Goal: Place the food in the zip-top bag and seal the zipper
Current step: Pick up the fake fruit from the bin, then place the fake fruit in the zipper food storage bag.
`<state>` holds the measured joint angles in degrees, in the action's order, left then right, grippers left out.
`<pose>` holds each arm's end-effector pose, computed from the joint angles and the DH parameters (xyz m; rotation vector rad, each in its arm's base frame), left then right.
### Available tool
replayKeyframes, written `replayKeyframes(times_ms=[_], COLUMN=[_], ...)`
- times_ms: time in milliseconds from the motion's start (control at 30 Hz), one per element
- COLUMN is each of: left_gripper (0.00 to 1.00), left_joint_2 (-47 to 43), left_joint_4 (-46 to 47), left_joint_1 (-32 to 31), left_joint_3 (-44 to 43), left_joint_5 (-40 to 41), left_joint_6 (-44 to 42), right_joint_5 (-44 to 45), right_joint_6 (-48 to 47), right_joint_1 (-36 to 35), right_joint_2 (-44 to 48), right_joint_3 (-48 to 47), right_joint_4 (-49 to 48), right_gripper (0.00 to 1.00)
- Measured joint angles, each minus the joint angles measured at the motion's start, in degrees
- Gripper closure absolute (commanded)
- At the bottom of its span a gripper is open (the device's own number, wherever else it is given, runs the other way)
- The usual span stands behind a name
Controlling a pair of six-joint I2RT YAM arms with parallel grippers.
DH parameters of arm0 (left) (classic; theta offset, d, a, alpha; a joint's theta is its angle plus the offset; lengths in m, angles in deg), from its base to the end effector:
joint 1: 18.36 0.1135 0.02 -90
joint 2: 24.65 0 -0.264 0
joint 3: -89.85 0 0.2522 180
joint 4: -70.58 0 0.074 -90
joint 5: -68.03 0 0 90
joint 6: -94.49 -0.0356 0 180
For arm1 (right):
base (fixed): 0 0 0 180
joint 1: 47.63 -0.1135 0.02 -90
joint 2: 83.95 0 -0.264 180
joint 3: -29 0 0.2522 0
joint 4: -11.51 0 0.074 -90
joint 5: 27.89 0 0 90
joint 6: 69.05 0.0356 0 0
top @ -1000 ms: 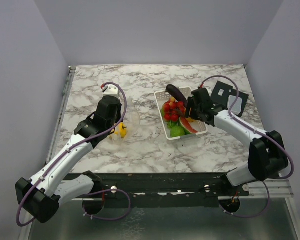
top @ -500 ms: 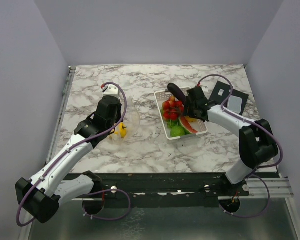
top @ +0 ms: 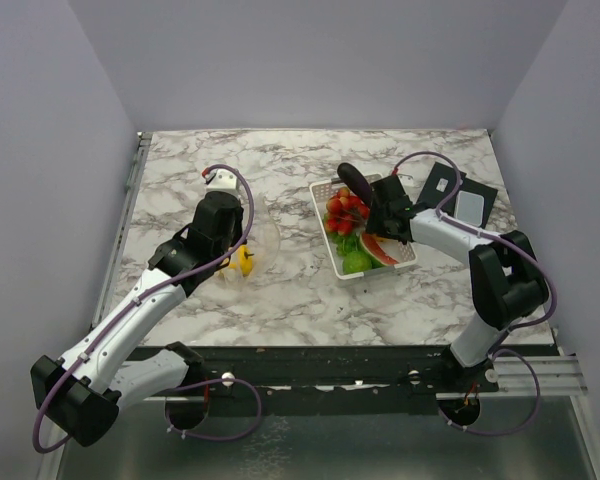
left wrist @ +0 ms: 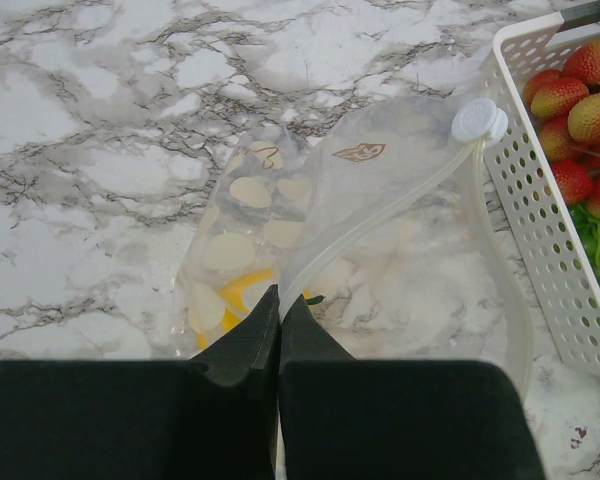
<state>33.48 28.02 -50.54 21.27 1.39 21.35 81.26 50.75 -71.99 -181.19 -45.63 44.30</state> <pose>0.1929 -0.1047 0.3267 0.0413 2.0813 -0.0857 0.3211 0.1326 0.1898 0.2457 2.4494 -0.0207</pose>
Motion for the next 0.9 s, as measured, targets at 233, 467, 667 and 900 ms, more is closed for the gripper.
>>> replayKeyframes(times_ms=[233,467,667,900], left_gripper=[1.0,1.0,1.0,1.0], left_joint_2=[0.0,0.0,0.0,0.0], left_joint_4=[0.0,0.0,0.0,0.0], left_joint_1=[0.0,0.0,0.0,0.0], left_joint_3=[0.0,0.0,0.0,0.0], left_joint_5=[0.0,0.0,0.0,-0.02], left_joint_6=[0.0,0.0,-0.02,0.0], right_joint_5=[0.22,0.33,0.39,-0.02], right_joint_6=[0.02,-0.09,-0.33,-0.98], right_joint_1=[0.0,0.0,0.0,0.0], right_joint_2=[0.17,3.52,8.59,14.32], right_joint_3=[0.0,0.0,0.0,0.55], right_joint_4=[0.0,0.39,0.85,2.1], right_gripper=[0.7,0.8,0.82,0.83])
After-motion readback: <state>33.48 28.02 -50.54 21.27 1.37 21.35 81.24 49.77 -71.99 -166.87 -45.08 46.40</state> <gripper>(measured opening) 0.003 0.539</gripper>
